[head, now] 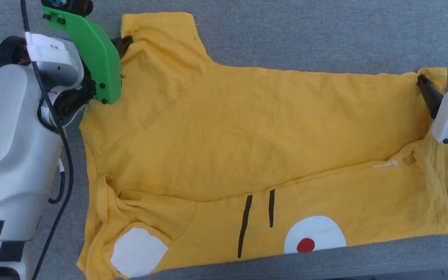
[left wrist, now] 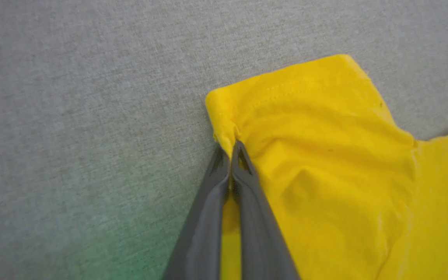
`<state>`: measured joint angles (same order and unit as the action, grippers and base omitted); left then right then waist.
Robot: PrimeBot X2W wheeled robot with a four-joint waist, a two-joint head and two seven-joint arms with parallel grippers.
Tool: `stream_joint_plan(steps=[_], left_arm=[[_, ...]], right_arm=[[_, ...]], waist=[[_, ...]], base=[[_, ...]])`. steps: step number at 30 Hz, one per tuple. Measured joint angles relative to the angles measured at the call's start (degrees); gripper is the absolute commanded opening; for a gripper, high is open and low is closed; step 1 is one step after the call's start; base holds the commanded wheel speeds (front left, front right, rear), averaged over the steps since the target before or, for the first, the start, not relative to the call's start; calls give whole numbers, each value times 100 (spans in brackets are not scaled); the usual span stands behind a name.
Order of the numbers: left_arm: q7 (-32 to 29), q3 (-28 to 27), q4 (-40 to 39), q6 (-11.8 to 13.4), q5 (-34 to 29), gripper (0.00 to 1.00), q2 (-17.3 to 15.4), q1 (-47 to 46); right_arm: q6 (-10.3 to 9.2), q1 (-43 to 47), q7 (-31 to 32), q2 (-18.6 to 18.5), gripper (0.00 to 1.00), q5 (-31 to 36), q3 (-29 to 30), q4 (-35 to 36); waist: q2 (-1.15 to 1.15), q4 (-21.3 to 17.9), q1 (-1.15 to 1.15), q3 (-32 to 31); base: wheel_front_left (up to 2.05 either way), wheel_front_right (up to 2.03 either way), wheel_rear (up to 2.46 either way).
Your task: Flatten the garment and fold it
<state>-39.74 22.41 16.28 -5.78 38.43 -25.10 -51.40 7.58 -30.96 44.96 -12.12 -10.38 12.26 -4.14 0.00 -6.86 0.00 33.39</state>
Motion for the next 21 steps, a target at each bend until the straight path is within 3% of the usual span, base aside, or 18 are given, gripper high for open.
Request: stream_joint_plan(steps=[2,4,5,21], left_arm=[[0,12,3,-21,9,0,12,-32],[7,19,0,-23,31,0,21,-47],[12,23,0,-24,41,0,25,-60],[1379,5,-272,-126,466,0,-79,401]], right_arm=[[0,-48,42,-5,100,-13,14,-43],[0,-117,40,-7,22,-27,26,-79],[0,-135,32,-13,0,-34,12,-98],[0,36,-700,-99,0,-334,46,-285]], waist=[[0,28,0,23],[0,54,0,47],[0,65,0,55],[0,191,0,-318]], base=[[0,0,0],[0,0,0],[0,0,0],[0,0,0]])
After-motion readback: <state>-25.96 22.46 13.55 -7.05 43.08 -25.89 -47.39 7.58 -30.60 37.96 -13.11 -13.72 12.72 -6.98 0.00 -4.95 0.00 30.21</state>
